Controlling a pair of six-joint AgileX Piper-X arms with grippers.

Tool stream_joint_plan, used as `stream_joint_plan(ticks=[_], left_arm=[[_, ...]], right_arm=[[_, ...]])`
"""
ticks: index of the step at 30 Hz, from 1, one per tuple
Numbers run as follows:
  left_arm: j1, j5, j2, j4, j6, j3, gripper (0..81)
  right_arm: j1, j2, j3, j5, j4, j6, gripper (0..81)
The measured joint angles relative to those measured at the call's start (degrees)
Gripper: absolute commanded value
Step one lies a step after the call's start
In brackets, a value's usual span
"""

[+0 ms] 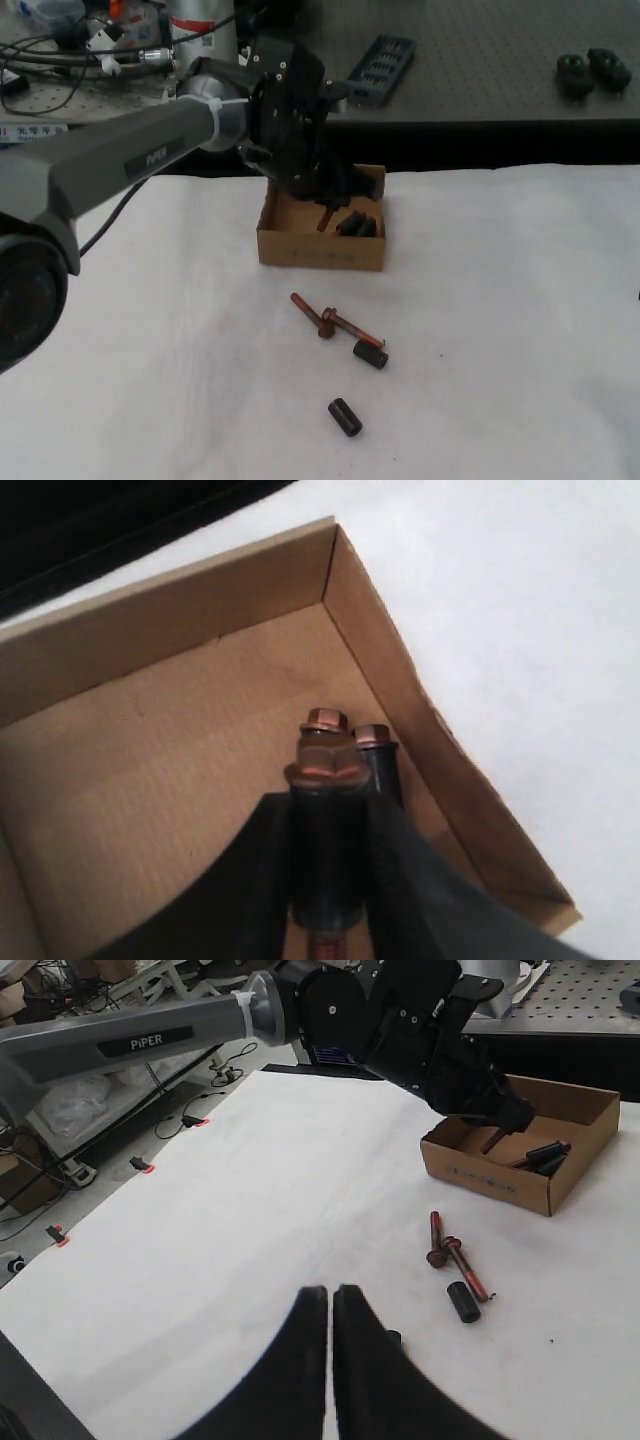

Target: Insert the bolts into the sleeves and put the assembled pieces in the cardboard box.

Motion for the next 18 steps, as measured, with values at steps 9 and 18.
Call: stream_joint_plan(ticks=[9,18], left_arm=[[0.0,-0.4,1.6,-4.4,1.4,-0.1,0.6],[0.0,-0.4,2.6,-2.4,1.5,-0.1,0.4]], right_arm=[[0.0,0.0,0.0,0.0,0.0,0.0,2.9],[0.0,0.0,0.0,0.0,0.0,0.0,2.9]])
